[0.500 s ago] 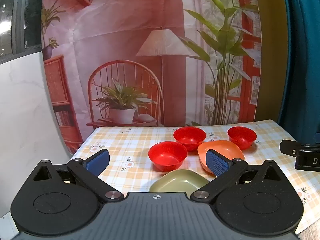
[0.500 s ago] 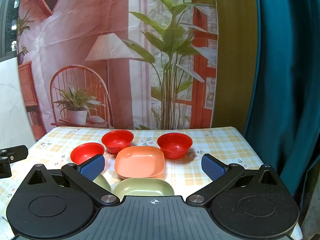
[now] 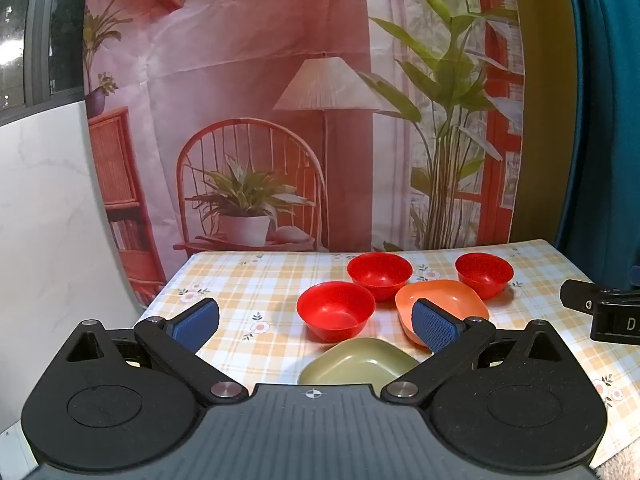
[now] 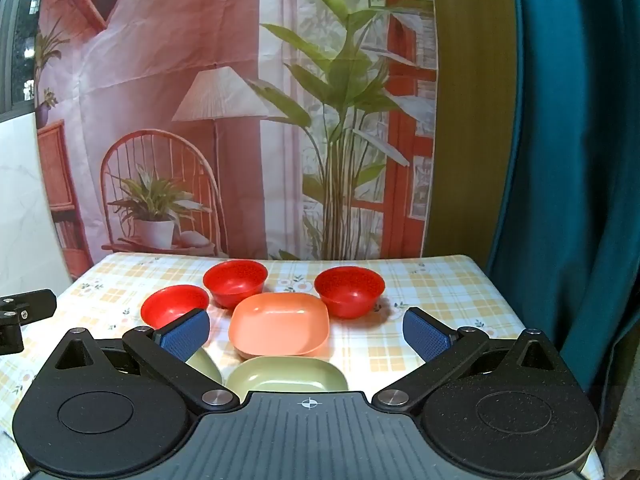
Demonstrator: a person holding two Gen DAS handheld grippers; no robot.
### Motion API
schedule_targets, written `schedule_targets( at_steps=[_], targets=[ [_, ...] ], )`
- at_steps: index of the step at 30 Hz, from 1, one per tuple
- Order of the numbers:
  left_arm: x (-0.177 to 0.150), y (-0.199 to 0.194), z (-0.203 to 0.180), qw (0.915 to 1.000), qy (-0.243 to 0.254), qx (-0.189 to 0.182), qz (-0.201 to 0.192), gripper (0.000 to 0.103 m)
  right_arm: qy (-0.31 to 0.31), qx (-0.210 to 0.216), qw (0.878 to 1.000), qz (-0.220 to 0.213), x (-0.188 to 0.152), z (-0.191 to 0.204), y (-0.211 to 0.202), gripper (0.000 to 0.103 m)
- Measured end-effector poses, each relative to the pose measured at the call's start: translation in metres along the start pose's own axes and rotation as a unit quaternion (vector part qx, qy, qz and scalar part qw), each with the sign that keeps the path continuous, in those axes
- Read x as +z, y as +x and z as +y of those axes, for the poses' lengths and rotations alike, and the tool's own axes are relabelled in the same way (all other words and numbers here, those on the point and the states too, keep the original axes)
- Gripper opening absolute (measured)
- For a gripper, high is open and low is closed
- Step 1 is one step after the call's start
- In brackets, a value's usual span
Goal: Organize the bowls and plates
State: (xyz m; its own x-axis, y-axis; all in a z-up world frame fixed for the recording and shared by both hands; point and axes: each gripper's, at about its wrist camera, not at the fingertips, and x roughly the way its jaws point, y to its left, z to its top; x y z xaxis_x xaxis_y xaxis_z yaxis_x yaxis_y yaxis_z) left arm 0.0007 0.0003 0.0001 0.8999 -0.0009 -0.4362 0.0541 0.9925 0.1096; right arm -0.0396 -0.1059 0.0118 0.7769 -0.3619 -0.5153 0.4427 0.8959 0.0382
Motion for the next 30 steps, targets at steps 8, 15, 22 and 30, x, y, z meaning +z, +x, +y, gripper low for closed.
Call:
schedule_targets(
  at_steps=[8,15,22,30],
  targets=[
    [-0.0006,0.0003,-0.0003,1.0000,-0.001,0.000,-0.001,0.103,-0.001,0.000,1.000,-0.002,0.0005,0.0004,-0.0008,0.103],
    [0.0002,0.0001,-0.0006,1.0000,-0.001,0.000,0.000,0.103,-0.002,0.001,1.000,-0.001,0.0020,0.0004,-0.0001,0.103],
    [0.0005,-0.0004,-0.0010,1.0000,-0.001,-0.001,-0.001,0.103,-0.001,0.000,1.000,-0.001,0.0020,0.0006,-0.0004,0.103],
    [0.0006,-0.0004,-0.0008,1.0000,-0.002,-0.001,-0.001,0.103,-0.002,0.001,1.000,-0.002,0.0017,0.0008,-0.0005,0.103]
  ],
)
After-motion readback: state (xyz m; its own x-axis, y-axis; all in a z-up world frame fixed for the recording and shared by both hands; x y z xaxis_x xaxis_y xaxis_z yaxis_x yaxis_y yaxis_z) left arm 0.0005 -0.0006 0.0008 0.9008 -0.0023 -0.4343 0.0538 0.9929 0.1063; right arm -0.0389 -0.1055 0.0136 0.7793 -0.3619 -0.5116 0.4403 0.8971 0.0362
